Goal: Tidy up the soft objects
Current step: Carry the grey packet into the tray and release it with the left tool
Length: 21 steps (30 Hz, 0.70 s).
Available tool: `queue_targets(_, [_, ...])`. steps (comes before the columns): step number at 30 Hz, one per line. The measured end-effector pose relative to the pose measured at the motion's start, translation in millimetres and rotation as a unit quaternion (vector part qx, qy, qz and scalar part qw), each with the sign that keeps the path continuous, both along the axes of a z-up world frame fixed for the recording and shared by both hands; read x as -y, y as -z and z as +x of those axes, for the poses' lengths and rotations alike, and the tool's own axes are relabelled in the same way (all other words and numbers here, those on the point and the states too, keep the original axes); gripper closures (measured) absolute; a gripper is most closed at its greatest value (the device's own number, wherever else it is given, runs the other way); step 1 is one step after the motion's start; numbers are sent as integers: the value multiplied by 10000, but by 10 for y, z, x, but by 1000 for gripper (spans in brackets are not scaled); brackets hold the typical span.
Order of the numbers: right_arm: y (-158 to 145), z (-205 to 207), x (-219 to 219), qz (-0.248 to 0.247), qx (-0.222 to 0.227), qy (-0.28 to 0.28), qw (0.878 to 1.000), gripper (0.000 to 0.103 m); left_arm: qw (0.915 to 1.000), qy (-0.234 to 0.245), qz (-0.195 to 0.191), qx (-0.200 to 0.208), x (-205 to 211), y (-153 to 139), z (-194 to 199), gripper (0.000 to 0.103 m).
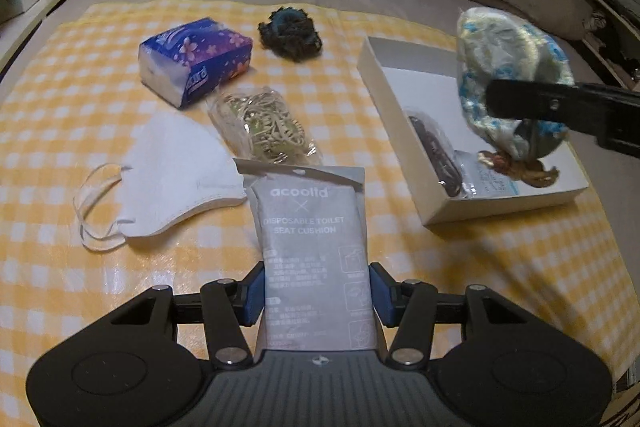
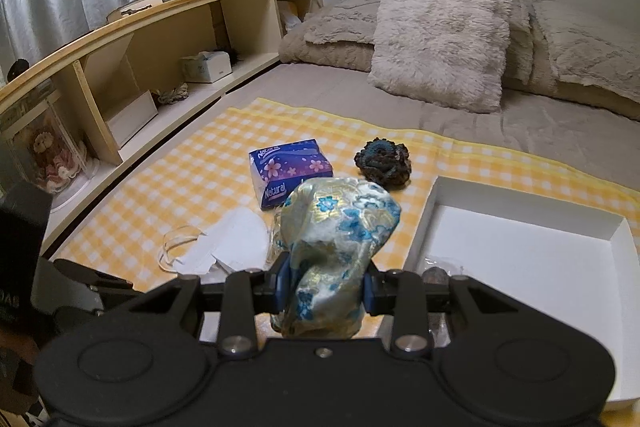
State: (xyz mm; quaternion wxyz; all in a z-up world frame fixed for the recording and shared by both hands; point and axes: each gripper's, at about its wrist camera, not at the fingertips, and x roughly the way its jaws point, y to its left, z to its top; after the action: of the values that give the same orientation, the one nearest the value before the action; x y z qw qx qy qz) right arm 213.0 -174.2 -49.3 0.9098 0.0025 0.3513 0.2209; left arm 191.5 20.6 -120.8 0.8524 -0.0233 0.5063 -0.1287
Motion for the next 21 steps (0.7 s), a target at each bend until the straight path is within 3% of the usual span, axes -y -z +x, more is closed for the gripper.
queue_targets(7, [-20, -14, 29, 3, 18, 45, 10000, 68, 9980, 17, -484, 412, -2, -280, -123, 49])
queue_targets(12, [-43, -33, 83, 37, 40, 78, 10000, 67, 9939, -163, -524, 952, 22, -540, -123, 49])
queue_targets(21, [-101, -89, 358, 34, 177, 255, 9995, 67, 9863, -501, -582, 1457, 110, -780, 88, 49])
